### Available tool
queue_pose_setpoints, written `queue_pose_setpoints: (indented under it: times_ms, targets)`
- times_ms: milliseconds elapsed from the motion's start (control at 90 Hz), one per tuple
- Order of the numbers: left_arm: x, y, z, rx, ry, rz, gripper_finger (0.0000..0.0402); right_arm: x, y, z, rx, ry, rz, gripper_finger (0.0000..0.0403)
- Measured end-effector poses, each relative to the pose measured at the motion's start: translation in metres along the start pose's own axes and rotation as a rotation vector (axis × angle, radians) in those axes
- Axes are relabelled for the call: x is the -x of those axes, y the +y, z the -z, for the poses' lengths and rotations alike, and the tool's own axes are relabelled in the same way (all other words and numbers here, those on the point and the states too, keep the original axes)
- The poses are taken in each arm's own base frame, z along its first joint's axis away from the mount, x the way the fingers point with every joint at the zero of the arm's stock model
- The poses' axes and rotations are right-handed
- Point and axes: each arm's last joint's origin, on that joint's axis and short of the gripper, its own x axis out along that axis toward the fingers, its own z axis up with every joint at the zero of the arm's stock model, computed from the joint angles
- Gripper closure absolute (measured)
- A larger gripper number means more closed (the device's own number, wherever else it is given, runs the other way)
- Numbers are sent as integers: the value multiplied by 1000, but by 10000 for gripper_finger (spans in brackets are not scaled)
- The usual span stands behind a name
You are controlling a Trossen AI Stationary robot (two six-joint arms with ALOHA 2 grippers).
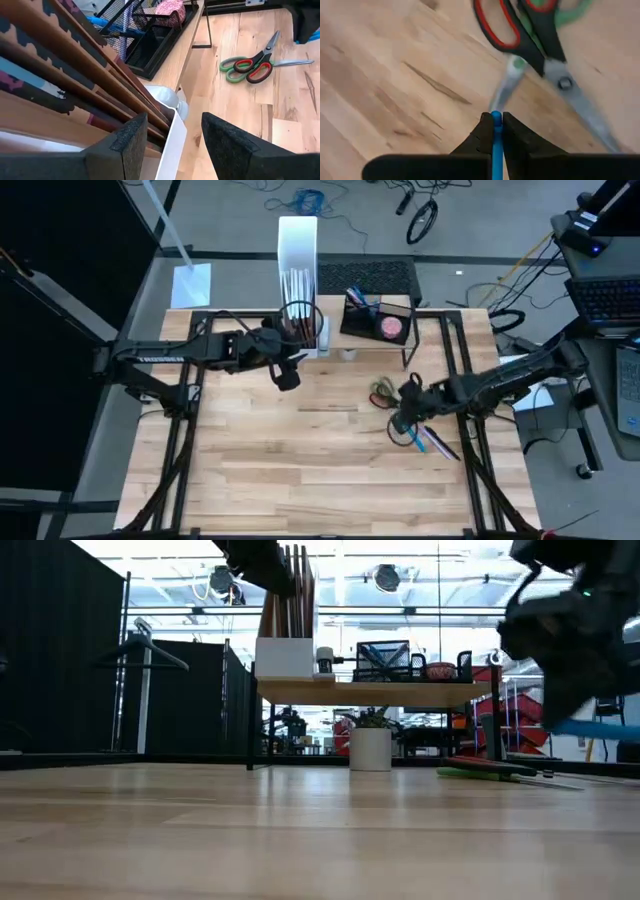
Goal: Stock shelves
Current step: Remove the blue pen from the desk organizer on the shelf
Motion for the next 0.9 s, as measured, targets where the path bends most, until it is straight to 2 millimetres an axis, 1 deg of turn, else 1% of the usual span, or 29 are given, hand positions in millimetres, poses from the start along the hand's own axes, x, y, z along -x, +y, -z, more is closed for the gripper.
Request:
queue_pose_setpoints:
  times_ms: [211,467,700,900]
  targets:
    - [0,0,0,1,2,0,226,-15,-14,17,-23,36,71,401]
    - [0,0,0,2,3,0,226,-28,-26,27,-47,67,153,401]
    - [0,0,0,3,3,1,226,-27,-34,30,-123,72,250,401]
    - [0,0,0,3,3,0,226,-25,-41,31,-140,81,328,401]
